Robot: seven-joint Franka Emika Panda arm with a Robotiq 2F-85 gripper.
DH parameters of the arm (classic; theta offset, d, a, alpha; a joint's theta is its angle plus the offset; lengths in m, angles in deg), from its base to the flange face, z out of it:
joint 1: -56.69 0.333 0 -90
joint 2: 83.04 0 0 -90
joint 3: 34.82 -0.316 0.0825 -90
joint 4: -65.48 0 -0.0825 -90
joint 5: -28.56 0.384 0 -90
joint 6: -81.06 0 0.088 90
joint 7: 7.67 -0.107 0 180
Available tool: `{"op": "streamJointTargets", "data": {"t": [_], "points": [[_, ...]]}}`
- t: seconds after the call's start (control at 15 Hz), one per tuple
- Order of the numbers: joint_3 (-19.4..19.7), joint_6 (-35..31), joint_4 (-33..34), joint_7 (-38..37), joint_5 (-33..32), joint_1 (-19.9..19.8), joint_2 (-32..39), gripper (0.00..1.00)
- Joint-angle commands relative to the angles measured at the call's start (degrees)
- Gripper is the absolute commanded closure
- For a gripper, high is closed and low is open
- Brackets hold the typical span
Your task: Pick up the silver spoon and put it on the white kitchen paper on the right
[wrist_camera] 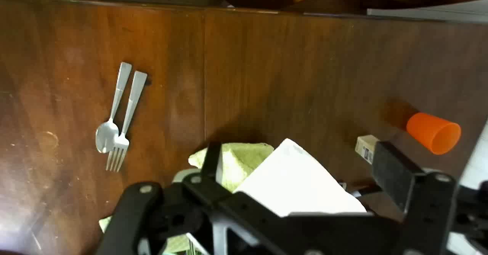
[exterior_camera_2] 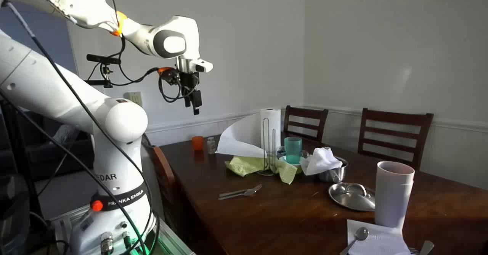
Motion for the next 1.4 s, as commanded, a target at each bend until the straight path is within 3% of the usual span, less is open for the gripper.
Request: {"op": "streamJointTargets", "data": {"t": [0.0,0.53,1.07,1.33], "points": [[-0.51,0.43,-0.56,0.41,0.44,-0.63,0.14,0.00],[-0.50,0.42,-1.27,0.39,0.42,-0.62,0.89,0.00],[-3.77,-16.65,-0.08,-7.62,-5.86,-11.16,17.59,0.00],[-4.88,-15.96,0.79,-14.87,-14.41,-17.00,25.66,0.00]]}}
